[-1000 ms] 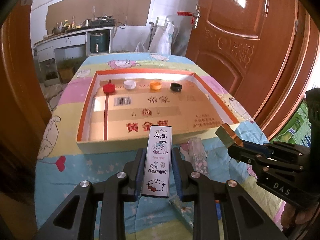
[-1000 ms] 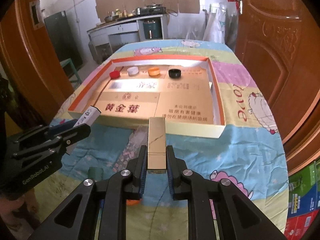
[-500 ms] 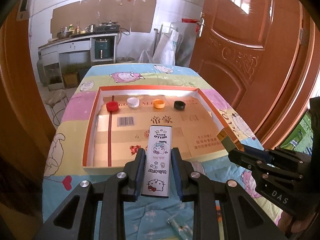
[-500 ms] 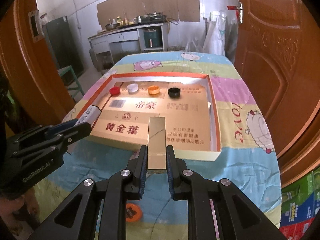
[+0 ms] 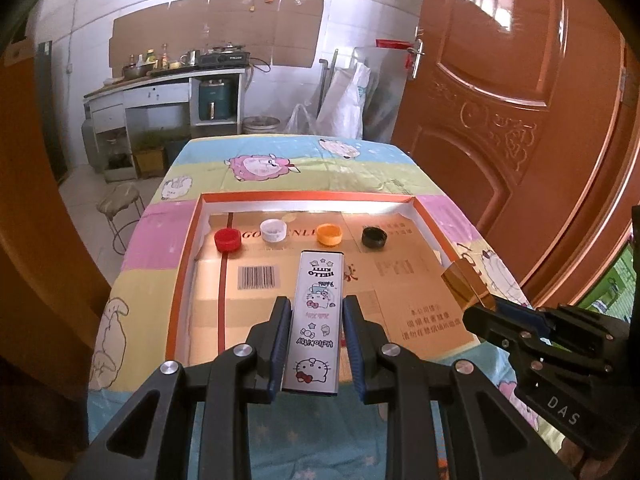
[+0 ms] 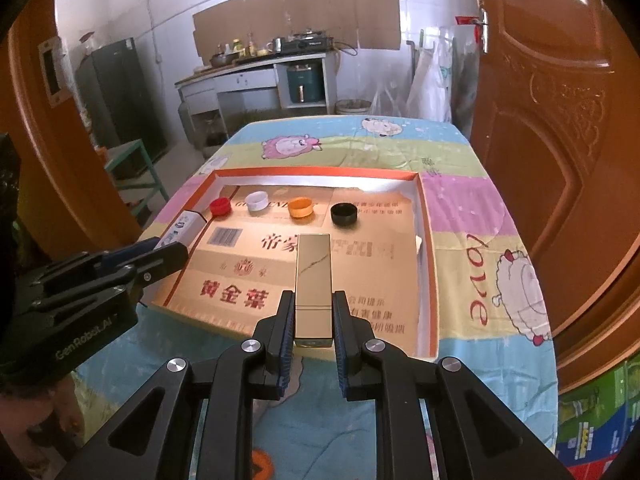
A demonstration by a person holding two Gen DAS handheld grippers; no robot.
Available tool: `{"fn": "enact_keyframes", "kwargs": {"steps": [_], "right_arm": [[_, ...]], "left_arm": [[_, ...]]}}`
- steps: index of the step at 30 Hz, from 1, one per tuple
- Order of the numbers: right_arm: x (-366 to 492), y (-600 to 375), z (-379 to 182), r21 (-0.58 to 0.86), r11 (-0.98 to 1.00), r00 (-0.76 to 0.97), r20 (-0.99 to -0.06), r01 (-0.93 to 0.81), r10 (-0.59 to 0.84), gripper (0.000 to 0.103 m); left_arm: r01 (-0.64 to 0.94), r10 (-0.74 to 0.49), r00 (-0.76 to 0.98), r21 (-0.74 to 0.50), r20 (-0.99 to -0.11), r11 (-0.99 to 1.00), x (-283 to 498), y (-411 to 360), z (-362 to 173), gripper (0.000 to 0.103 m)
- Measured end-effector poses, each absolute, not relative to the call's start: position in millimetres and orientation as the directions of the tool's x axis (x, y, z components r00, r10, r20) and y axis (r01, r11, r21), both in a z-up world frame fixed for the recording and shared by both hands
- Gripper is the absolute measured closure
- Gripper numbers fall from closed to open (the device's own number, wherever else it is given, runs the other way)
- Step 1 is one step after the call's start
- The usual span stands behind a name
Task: Organize rigid objects
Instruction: 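Carry the gold box and Hello Kitty box into the cardboard tray with both tools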
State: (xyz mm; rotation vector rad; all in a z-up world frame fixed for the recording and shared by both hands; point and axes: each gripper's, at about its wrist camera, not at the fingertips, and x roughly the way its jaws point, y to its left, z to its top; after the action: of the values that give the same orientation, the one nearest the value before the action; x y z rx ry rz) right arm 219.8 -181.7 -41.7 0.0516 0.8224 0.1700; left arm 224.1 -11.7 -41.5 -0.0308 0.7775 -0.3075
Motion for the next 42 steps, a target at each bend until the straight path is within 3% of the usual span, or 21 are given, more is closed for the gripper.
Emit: {"fn": "enact_keyframes", "kwargs": {"steps": [42], "right_arm": [[340,-228,-80,0.114,0.990,0.629,-0.764,-0.088,0.144,0.085]], "left_arm": [[0.203,-0.204,0.583,-0.103,-0.786,0.974,330,-40,-97,0.076]]}}
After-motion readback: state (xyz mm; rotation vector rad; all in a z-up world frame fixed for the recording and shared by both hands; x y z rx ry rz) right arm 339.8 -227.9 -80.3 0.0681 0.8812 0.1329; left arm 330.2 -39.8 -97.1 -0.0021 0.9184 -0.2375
